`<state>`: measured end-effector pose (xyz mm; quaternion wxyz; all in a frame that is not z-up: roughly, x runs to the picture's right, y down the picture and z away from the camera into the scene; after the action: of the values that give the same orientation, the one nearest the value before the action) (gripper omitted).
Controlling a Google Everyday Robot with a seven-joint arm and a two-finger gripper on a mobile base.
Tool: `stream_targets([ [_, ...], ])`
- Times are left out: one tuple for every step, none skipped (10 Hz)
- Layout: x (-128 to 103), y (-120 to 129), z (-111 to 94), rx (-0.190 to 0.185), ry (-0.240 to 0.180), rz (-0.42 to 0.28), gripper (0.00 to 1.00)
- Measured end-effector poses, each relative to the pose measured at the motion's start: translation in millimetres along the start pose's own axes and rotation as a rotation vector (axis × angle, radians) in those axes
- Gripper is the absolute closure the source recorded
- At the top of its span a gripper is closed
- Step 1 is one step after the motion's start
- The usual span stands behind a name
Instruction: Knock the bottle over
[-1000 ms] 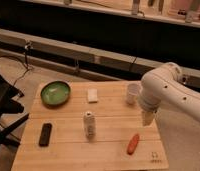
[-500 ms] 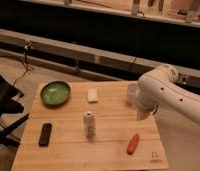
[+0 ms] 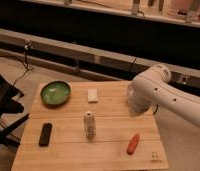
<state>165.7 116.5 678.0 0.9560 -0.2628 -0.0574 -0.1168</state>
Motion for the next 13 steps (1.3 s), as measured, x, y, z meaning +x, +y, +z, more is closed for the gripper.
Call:
stream_targets([
  [-2,-1,0,0.000,0.000,-0.007,0.81],
  [-7,-3,1,-0.001,-0.003,-0.018,0.81],
  [-11,-4,2,-0.002,-0.006,-0.028,0.81],
  [-15,-5,3,-0.003,-0.008,-0.040,0.81],
  [-19,-6,4,-0.005,-0.011,-0.052,0.81],
  [-22,-8,5,-0.006,-0.013,-0.063,0.81],
  [-27,-9,6,-0.007,-0.014,-0.074,0.81],
  [-32,-11,6,-0.009,-0.016,-0.086,0.81],
  [-35,-12,7,-0.012,-0.017,-0.095,0.81],
  [-40,-13,8,-0.017,-0.019,-0.109,0.81],
  [-46,-14,9,-0.019,-0.020,-0.121,0.81],
  [-54,-16,11,-0.022,-0.026,-0.138,0.81],
  [-56,-17,12,-0.022,-0.026,-0.145,0.81],
])
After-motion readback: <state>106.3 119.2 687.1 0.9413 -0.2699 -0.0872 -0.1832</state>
